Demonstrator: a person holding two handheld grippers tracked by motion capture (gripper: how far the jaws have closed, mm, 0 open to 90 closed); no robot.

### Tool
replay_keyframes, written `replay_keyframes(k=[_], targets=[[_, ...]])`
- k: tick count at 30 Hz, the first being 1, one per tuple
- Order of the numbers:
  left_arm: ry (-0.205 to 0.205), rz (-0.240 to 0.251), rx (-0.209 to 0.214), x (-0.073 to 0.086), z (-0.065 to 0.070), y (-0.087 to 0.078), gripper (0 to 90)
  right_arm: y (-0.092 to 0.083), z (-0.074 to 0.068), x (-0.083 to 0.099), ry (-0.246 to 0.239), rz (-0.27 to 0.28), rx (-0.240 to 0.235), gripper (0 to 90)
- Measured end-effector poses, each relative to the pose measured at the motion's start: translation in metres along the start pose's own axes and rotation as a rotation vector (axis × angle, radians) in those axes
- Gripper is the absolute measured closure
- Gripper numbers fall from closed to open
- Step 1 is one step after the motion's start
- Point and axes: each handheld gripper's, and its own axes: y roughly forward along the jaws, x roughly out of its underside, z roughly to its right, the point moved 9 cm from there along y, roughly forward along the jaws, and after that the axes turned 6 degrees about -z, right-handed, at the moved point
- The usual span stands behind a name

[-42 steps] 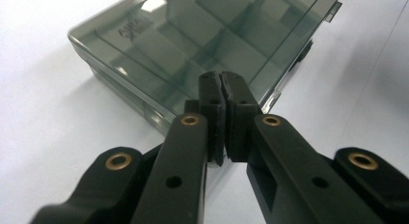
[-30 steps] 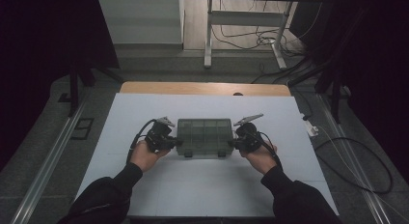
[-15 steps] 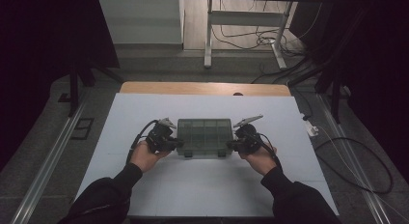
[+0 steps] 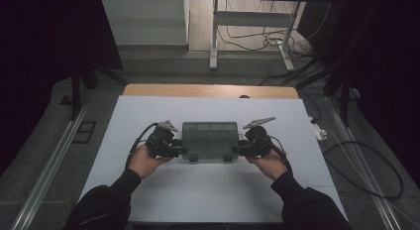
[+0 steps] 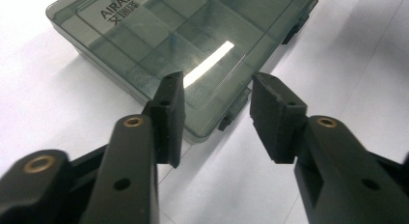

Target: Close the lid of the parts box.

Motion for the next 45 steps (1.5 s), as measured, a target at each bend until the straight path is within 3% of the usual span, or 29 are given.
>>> replay_keyframes(k=[16, 22, 37, 45], targets=[[-0.006, 0.037, 0.008, 0.011, 0.007, -0.019, 29.5, -0.014, -0.006, 0.001, -0.003, 0.044, -0.007, 28.5], [-0.007, 0.031, 0.001, 0.016, 0.009, -0.022, 20.5, -0.018, -0.005, 0.004, 0.004, 0.047, -0.004, 23.5], [-0.022, 0.042, -0.012, 0.034, 0.014, -0.036, 5.5, -0.027, -0.015, 0.022, -0.029, 0.026, -0.022, 6.4], [-0.026, 0.049, -0.042, 0.045, 0.014, -0.045, 2.2, -0.037, -0.017, 0.034, -0.019, 0.039, -0.032, 2.8]])
